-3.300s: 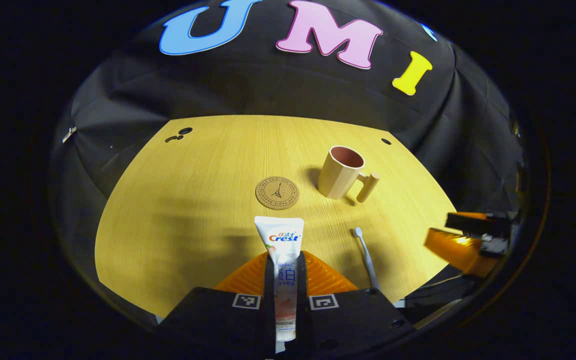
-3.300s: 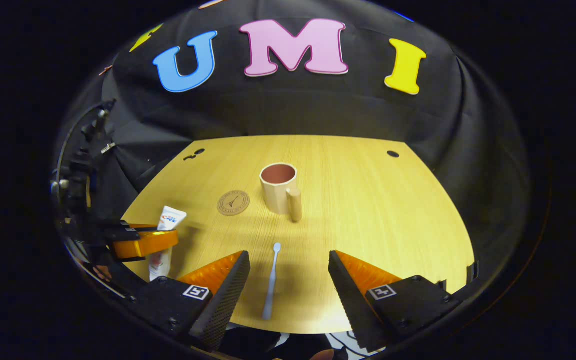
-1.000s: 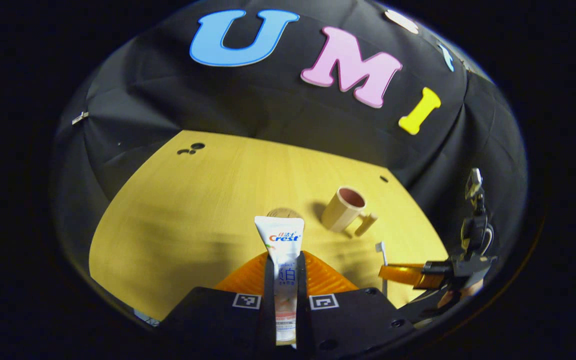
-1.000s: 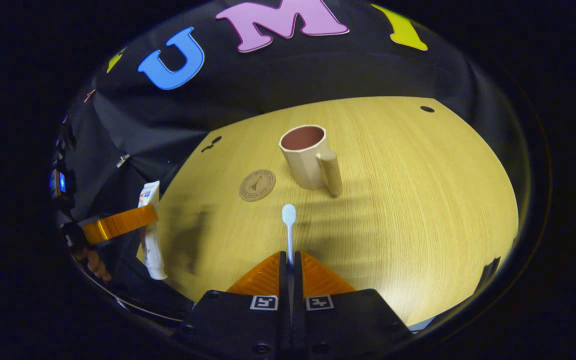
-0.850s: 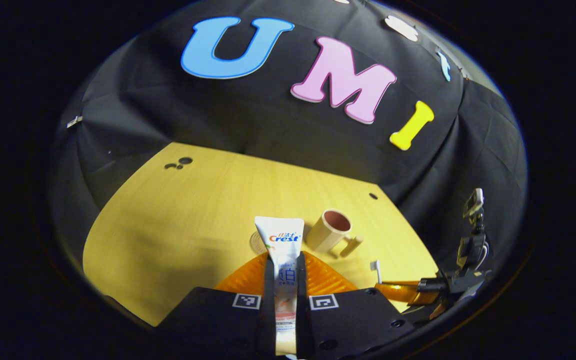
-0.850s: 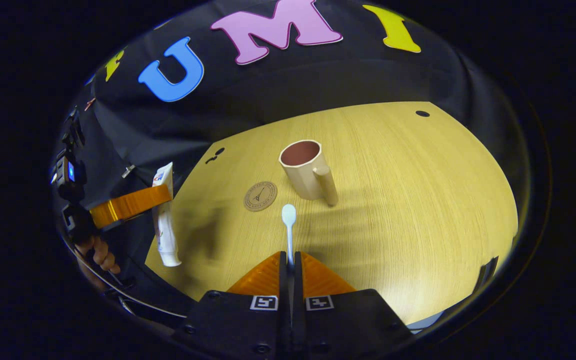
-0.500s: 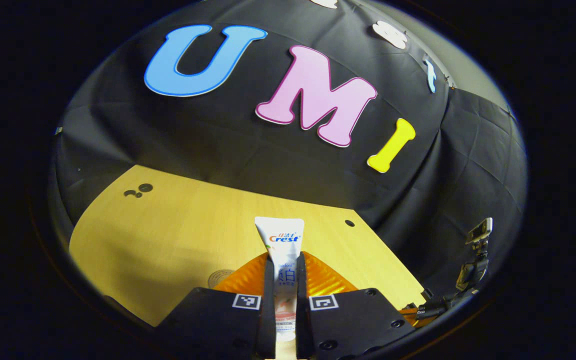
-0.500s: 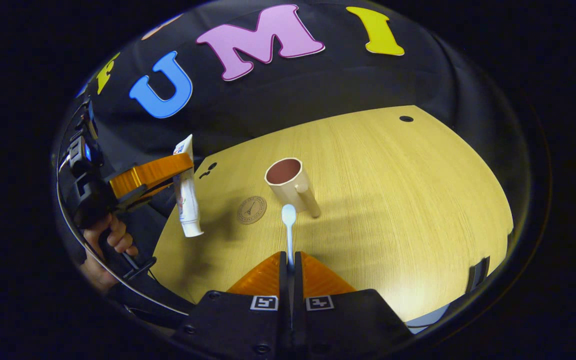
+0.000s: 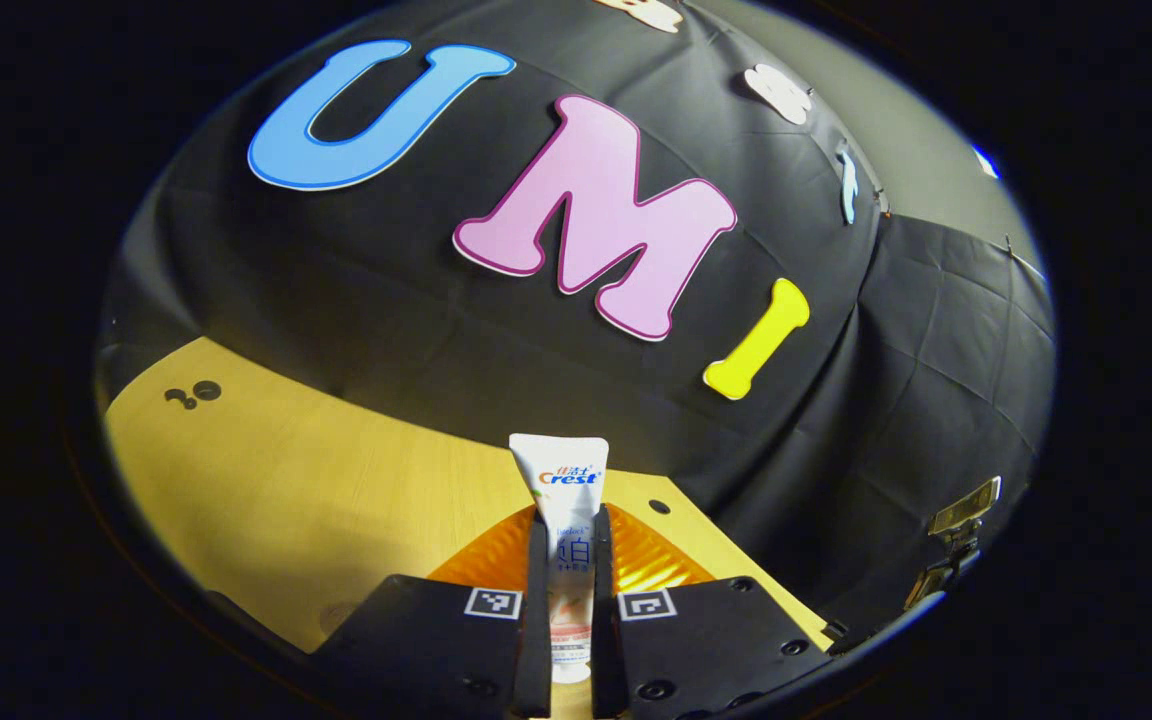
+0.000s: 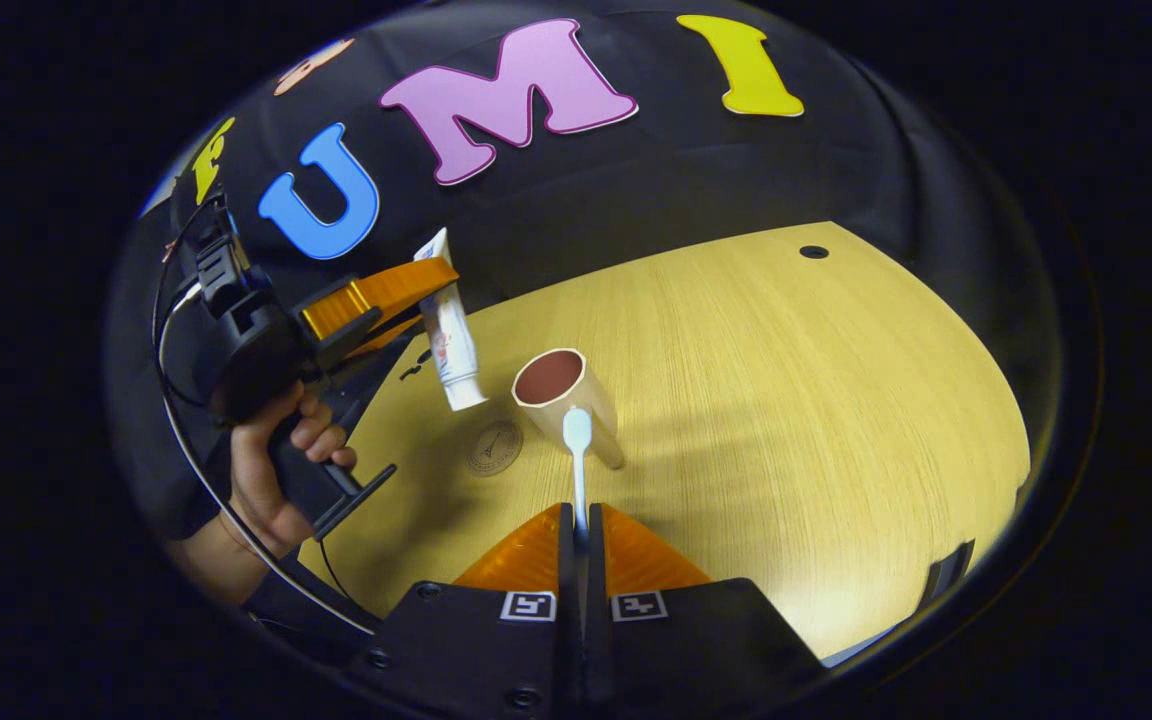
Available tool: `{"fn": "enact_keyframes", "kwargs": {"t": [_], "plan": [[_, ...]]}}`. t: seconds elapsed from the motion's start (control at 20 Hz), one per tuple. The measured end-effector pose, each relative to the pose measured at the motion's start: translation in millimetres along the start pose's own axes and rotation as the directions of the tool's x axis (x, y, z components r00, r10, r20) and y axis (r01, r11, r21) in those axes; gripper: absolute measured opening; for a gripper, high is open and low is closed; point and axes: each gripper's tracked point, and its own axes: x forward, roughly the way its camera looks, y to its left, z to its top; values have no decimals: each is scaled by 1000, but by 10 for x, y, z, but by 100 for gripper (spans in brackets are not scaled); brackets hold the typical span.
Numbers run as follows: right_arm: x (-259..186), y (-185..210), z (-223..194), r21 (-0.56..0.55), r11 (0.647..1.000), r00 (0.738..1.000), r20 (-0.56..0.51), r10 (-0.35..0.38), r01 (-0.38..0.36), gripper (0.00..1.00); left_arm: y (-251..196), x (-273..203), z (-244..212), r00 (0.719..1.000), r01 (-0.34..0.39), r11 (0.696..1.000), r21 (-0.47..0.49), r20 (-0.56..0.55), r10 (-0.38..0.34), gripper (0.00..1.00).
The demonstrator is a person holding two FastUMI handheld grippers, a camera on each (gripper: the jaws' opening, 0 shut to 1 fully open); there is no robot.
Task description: Put the toothbrush and toothpaste on the desktop into the cup, then pick up the cup and place it on the coaster on the desktop.
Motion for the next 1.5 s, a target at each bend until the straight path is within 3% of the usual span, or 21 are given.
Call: {"fn": "enact_keyframes", "kwargs": {"t": [0.2,0.3,0.4,0.7,1.0,1.05,1.15,1.3,1.35,1.4,1.45,1.5], "plan": [[220,-157,64,-12,999,998,43,36,-35,5,-52,252,35,994,46,999,-14,102,-45,20],[273,-261,90,1,999,997,62,39,-40,5,-22,347,-29,991,44,999,17,126,-46,16],[296,-327,99,14,999,996,79,40,-41,5,25,417,-157,992,25,997,75,122,-34,20],[222,-360,34,46,998,997,66,50,-54,5,84,518,-602,1000,-7,990,141,21,5,21],[94,-259,182,83,994,995,72,62,-68,5,261,409,-902,990,-94,987,129,-89,106,28],[74,-231,232,97,993,994,83,64,-72,5,287,378,-957,986,-106,986,127,-117,121,33],[17,-182,299,125,988,993,96,75,-87,5,286,339,-1073,979,-106,988,114,-162,124,24],[-33,-99,436,185,977,988,128,84,-107,5,242,273,-1089,974,-94,987,128,-195,118,35],[-50,-83,487,203,973,987,141,83,-110,5,247,240,-1090,971,-99,984,146,-201,128,47],[-53,-63,535,220,969,985,155,80,-113,5,233,200,-1095,968,-100,981,168,-213,135,43],[-55,-41,609,233,966,982,172,77,-116,5,229,160,-1101,964,-103,976,192,-221,145,56],[-48,-20,670,245,962,980,186,73,-118,5,216,93,-1087,961,-104,972,213,-229,153,52]]}}
